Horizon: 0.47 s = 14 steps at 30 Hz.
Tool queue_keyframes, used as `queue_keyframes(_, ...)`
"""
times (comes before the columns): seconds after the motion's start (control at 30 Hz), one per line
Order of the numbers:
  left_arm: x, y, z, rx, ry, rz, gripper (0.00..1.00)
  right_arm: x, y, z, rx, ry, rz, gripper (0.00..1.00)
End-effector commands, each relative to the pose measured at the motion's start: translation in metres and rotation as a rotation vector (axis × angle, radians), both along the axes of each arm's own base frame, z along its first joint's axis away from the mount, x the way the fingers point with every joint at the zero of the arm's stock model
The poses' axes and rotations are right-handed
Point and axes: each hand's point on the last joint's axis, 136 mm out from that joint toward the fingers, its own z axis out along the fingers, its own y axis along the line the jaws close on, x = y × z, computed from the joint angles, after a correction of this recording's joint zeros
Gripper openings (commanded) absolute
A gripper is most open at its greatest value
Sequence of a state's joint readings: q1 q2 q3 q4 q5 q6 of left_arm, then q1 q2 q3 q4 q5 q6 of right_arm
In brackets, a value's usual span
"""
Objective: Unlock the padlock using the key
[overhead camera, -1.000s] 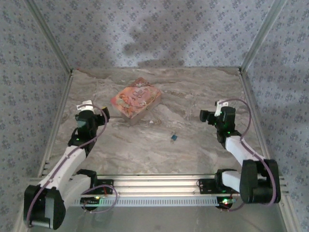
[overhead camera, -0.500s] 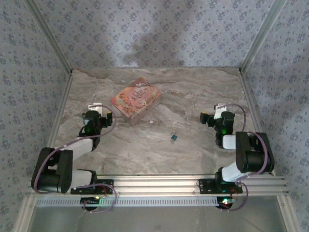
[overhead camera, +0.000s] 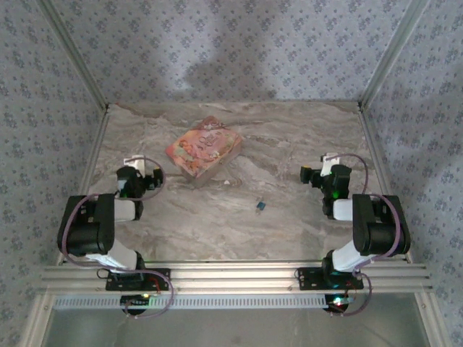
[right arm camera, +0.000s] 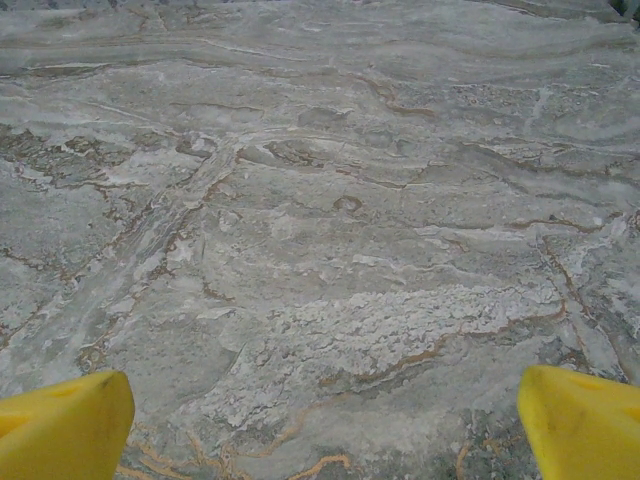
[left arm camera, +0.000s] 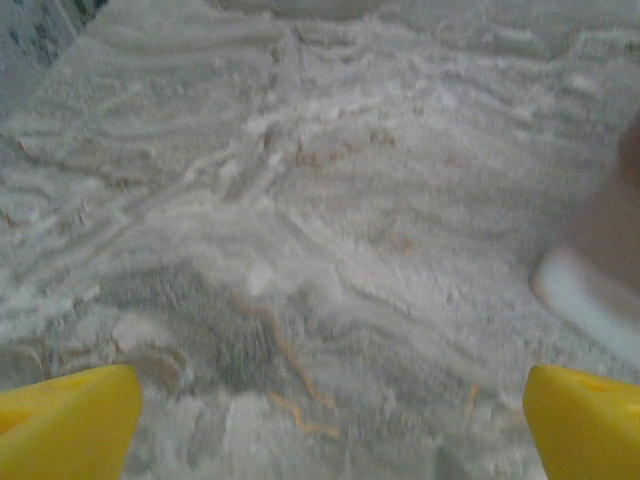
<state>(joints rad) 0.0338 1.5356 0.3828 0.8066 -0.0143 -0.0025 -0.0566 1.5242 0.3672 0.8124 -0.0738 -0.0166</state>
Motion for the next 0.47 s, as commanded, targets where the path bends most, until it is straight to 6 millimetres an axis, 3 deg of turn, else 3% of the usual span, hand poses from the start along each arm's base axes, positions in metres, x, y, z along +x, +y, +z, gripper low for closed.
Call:
queue_keyframes(0.0, 0.0101, -0.0026, 0.0139, -0.033, -0.038, -0.013, 0.98, 0.0062, -0.0024, 0.0087, -0.024, -0.026, -0.015, 1.00)
queue_keyframes(0.43, 0.0100, -0.0023, 0.0134, -0.031, -0.035, -0.012, 0.98, 0.0068, -0.0029, 0.0085, -0.030, -0.024, -0.022, 1.00)
